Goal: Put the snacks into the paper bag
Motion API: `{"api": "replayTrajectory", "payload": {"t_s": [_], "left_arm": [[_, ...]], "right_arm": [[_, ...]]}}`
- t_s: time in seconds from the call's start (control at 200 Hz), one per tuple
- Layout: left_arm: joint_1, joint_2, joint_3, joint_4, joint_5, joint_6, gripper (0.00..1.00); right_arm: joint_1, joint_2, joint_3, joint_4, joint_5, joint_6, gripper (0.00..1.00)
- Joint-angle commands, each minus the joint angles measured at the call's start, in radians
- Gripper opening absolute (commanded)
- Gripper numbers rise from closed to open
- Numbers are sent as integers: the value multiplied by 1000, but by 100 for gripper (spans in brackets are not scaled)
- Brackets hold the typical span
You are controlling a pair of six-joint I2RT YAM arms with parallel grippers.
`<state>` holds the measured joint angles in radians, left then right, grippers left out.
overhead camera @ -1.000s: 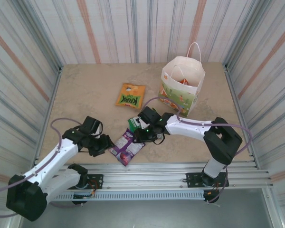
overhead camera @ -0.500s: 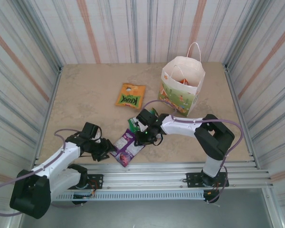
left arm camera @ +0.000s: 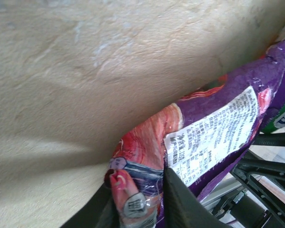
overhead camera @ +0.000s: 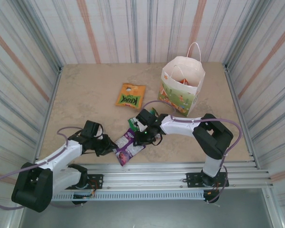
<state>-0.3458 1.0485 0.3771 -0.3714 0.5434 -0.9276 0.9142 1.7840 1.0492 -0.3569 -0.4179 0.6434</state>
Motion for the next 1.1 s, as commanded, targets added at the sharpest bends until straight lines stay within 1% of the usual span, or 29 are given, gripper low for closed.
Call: {"api": "replayTrajectory", "payload": {"t_s": [0.0,0.11,0.316,0.331,0.456,0.581,0.676,0.776,0.947,1.092], "left_arm": [[4,-24,-1,44,44,-8,20],[4,-55,20,20,35,-4,11],[4,-76,99,-56,28,66,2],[4,-75,108,-62,30,74,0],[2,-71,190,-133,30,151,0],[3,-49,288,-212,35,252,0],[4,-20,358,-241,56,332,0],[3,5,420,-241,113,410,0],[4,46,504,-269,184,537,0],[2,69,568,-253,288,593,0]], "right_arm": [[-10,0,-8,33,-5,9,40],[-16,-32,-26,52,5,22,42],[-35,-131,-59,99,32,45,47],[-37,-140,-62,101,34,45,47],[-57,-220,-90,135,48,50,48],[-64,-313,-119,168,112,39,49],[-69,-374,-133,186,142,15,50],[-91,-427,-133,171,156,-23,53],[-136,-554,-173,175,175,-69,60],[-172,-658,-234,180,168,-149,64]]}}
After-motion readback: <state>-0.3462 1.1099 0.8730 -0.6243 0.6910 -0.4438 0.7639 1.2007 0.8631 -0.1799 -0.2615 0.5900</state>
